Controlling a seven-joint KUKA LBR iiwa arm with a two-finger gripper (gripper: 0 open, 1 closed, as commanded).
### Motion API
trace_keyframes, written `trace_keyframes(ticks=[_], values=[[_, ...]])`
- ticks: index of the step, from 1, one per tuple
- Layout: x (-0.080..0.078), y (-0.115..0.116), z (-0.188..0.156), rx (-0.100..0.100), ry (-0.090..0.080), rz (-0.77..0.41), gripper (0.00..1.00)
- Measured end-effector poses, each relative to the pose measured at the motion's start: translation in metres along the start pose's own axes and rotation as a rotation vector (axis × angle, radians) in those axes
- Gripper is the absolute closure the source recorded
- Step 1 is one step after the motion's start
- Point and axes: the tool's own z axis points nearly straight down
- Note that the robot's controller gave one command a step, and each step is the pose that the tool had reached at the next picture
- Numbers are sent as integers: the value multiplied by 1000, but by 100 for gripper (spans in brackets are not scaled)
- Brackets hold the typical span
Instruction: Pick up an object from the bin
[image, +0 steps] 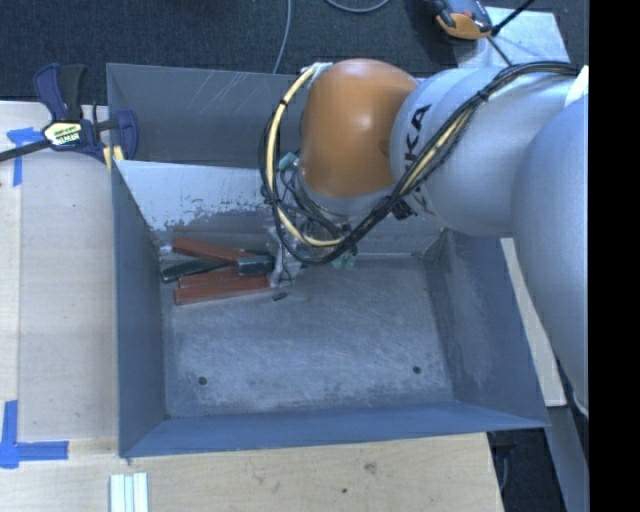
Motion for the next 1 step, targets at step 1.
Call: trace_keyframes(ticks=[1], values=[[17, -6, -42, 0, 3, -8, 100]])
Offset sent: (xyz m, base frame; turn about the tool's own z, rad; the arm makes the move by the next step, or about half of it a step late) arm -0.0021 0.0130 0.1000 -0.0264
